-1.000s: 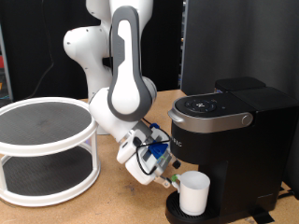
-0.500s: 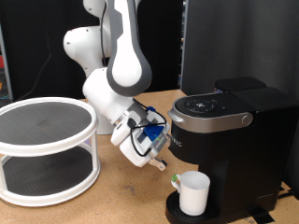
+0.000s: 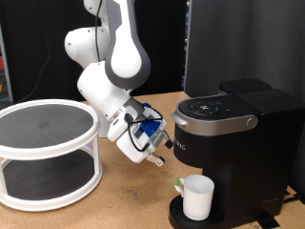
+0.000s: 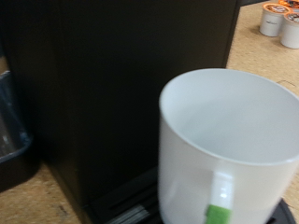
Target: Make a cup of coffee with the keurig machine
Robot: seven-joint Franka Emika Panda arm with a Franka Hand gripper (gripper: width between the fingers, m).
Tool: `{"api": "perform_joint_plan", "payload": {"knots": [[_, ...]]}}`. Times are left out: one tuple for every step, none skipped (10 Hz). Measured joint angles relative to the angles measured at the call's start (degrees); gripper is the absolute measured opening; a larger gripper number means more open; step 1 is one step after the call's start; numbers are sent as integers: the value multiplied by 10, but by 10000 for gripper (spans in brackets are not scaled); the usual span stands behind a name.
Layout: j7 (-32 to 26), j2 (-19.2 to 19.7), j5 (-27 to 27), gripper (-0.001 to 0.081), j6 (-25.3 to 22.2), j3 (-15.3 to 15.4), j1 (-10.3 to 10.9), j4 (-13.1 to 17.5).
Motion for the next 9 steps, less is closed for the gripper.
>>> {"api": "perform_joint_plan", "payload": {"knots": [[4, -3, -29, 805, -18, -6, -3, -6], [14, -12, -62, 805, -41, -15, -11, -15], [28, -29, -94, 805, -64, -26, -19, -26], [48, -51, -122, 805, -82, -35, -27, -36], [67, -73, -144, 805, -93, -42, -35, -41], [89, -96, -162, 805, -98, -47, -40, -43], [110, -118, -175, 805, -102, -50, -44, -44], [131, -140, -183, 805, -103, -51, -47, -43], [151, -162, -189, 805, -103, -51, -49, -42]]}}
